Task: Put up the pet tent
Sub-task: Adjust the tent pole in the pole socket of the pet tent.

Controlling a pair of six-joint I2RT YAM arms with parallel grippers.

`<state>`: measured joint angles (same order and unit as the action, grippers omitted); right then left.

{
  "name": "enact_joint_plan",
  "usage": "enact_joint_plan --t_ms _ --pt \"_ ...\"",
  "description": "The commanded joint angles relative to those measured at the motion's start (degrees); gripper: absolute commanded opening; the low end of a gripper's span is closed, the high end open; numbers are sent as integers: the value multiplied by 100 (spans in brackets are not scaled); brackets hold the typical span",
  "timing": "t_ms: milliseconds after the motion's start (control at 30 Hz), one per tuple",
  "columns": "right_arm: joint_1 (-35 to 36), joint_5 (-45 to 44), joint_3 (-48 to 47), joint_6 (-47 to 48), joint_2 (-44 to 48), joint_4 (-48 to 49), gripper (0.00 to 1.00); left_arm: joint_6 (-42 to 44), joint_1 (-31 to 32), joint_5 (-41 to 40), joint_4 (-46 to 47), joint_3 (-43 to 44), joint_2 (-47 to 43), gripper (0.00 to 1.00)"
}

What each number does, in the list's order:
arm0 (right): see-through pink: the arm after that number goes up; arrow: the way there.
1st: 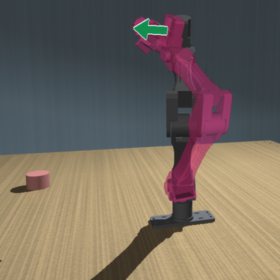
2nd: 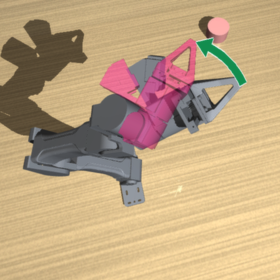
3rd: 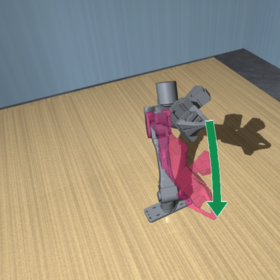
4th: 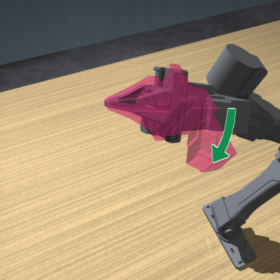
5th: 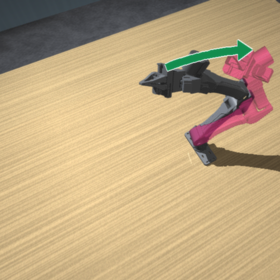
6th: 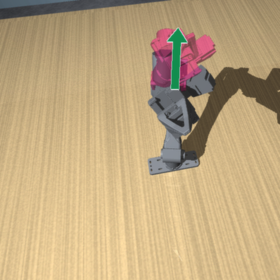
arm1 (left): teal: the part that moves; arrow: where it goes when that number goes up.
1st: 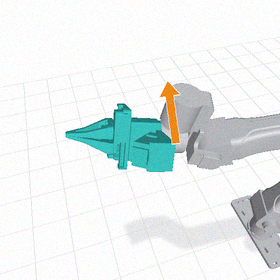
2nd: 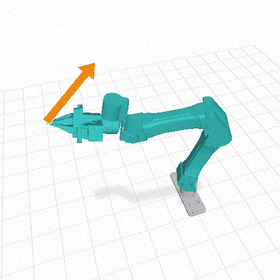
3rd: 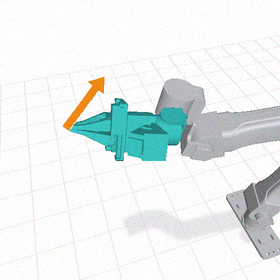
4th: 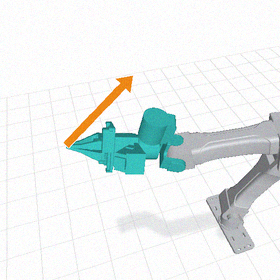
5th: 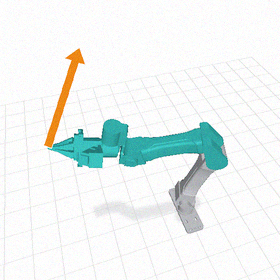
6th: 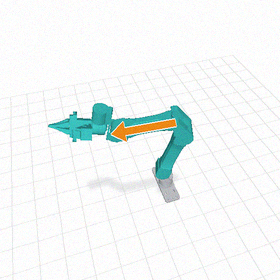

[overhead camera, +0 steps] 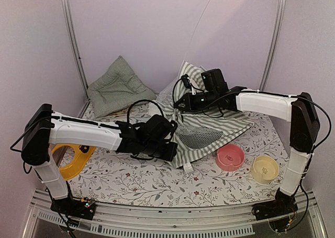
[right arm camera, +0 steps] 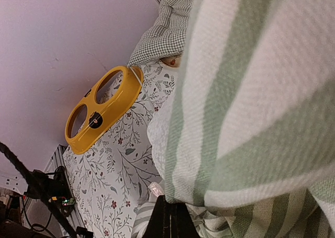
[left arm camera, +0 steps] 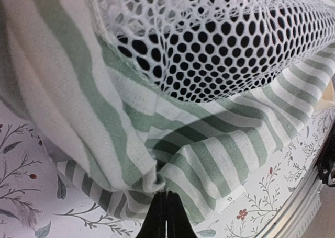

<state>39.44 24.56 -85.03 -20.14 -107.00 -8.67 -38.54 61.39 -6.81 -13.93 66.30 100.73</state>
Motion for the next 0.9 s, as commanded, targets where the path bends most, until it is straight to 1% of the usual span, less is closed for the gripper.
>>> enact_joint_plan --t_ms 0,233,433,567,867 --pt "240 311 284 148 104 -684 0 242 -30 -730 385 623 -286 0" --pt "247 298 327 186 60 -707 0 230 -16 -704 296 634 -229 0" --pt "242 310 399 210 38 -715 0 51 16 -553 366 591 -86 0" --pt "242 144 527 229 31 -720 0 -40 56 -509 383 625 119 0" --pt "232 -173 886 252 20 -741 0 -74 58 -507 415 522 191 0"
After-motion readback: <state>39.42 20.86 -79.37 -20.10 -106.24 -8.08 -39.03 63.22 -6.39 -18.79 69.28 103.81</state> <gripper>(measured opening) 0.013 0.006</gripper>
